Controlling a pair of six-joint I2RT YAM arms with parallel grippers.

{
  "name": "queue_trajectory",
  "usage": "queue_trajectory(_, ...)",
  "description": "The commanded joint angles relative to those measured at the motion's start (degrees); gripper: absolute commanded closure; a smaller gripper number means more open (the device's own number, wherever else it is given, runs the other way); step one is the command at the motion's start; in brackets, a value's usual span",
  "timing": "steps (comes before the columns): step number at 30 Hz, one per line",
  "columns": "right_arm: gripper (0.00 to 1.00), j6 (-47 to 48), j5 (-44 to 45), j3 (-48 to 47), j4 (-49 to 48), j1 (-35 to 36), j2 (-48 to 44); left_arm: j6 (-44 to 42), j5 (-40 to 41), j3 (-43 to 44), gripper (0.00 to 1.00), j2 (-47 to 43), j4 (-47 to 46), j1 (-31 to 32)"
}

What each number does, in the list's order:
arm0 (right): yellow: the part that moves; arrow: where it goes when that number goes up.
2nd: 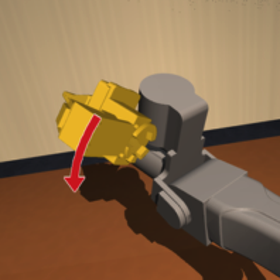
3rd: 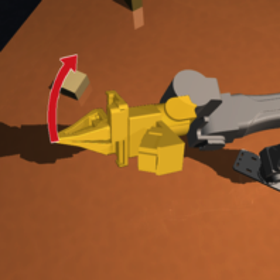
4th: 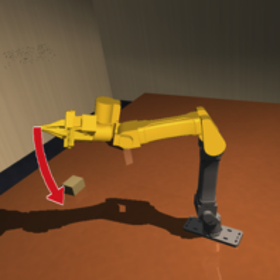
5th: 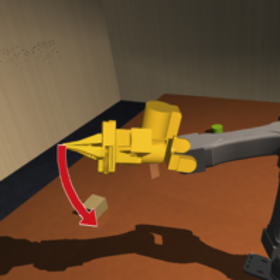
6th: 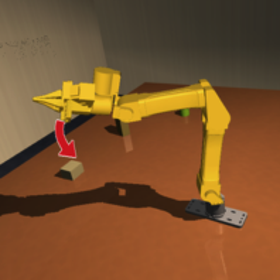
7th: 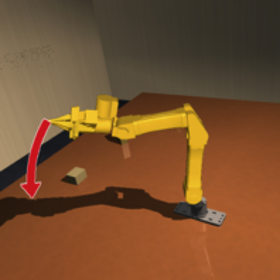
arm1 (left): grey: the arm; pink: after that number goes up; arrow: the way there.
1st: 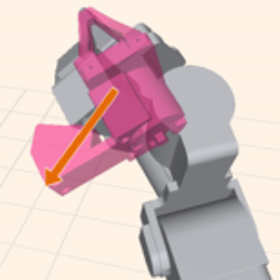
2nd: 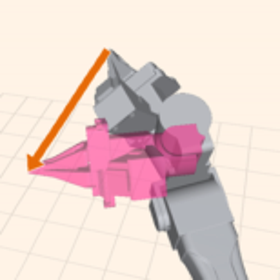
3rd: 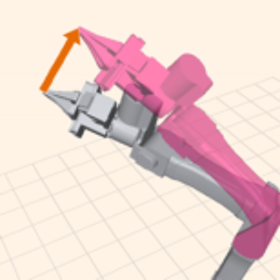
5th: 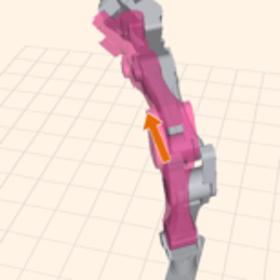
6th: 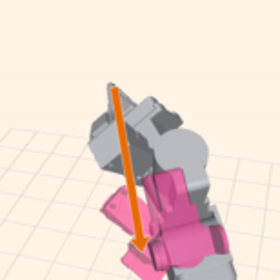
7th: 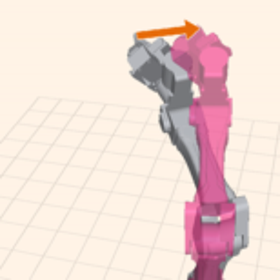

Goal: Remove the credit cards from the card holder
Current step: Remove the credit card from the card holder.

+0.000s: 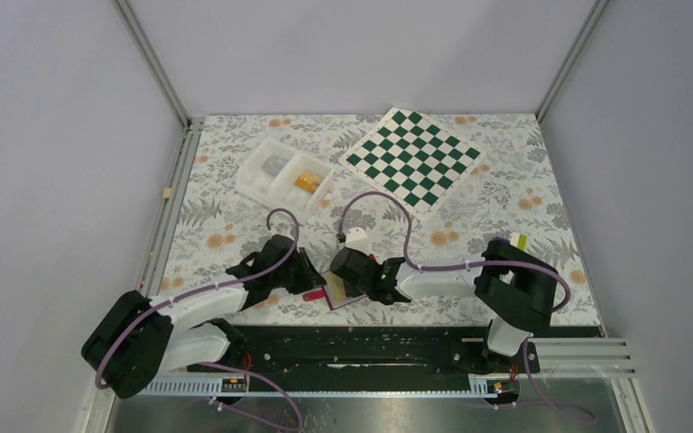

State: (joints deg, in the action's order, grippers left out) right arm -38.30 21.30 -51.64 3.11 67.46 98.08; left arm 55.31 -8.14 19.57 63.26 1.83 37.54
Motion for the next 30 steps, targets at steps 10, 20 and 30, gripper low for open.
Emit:
queue_trajectory(10, 0.73, -2.40, -9.15, 7.89, -12.44, -3.67, -8.24, -0.38, -0.85, 5.77, 0.86, 5.90, -6.58, 2.03)
queue_trajectory(20, 0.77, -3.93, -10.74, 10.78, -14.81, -5.59, -9.11, -0.64, 2.52, 7.83, 0.87, 8.54, -3.17, 3.88)
queue_trajectory(30, 0.81, -4.96, -10.77, 12.96, -16.43, -6.25, -10.78, 0.78, 4.43, 9.19, 0.86, 0.49, 1.53, 5.14)
